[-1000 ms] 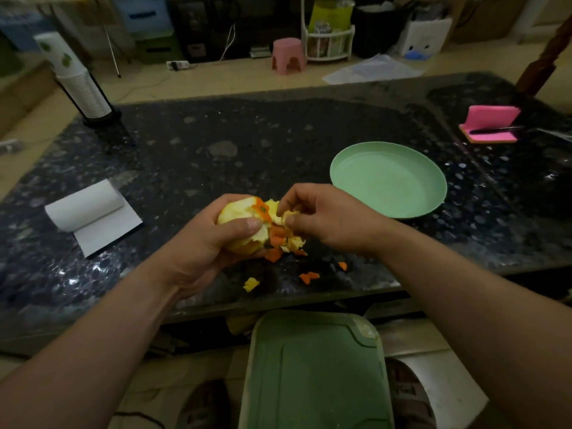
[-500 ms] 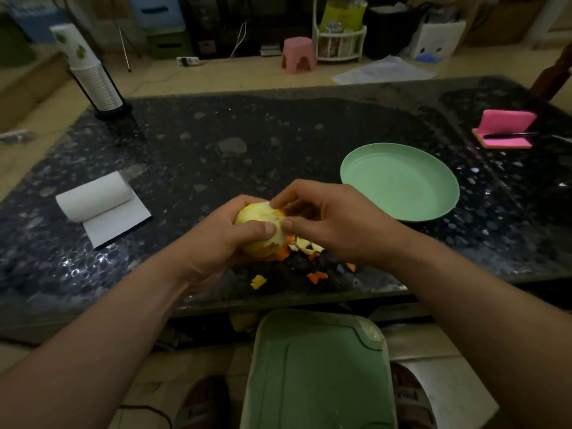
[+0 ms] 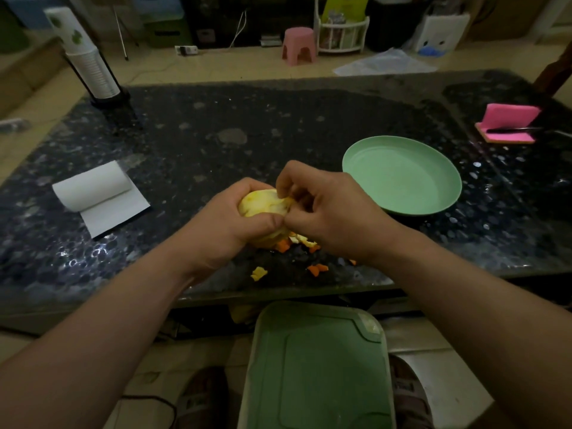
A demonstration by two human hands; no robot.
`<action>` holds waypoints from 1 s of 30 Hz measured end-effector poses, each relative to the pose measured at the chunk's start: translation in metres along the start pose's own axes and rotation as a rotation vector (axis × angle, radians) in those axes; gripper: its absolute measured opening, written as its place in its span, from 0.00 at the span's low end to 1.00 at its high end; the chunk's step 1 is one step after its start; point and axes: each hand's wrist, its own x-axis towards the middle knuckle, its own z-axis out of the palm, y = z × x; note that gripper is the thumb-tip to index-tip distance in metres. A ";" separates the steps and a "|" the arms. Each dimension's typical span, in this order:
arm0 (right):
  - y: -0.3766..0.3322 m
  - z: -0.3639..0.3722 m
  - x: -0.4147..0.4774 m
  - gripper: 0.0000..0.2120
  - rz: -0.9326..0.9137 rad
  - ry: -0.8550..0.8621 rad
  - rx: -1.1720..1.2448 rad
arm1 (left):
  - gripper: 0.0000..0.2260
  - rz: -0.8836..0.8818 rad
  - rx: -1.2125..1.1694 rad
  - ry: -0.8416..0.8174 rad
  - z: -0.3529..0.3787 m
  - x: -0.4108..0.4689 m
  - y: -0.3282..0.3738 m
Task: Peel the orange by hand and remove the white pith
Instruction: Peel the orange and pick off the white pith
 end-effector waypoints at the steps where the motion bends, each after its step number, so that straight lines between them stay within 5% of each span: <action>1: 0.001 0.000 0.000 0.10 0.015 -0.010 0.028 | 0.19 0.001 0.002 -0.005 0.000 0.000 0.000; 8: 0.004 -0.011 -0.001 0.08 0.098 -0.150 0.234 | 0.22 -0.023 0.013 -0.042 -0.010 -0.002 -0.005; 23: -0.007 -0.011 -0.002 0.11 0.021 -0.072 0.004 | 0.24 -0.017 0.030 -0.112 -0.004 -0.003 0.001; 30: -0.006 -0.010 0.002 0.09 0.088 -0.125 0.243 | 0.26 -0.024 0.007 -0.149 -0.013 -0.005 0.002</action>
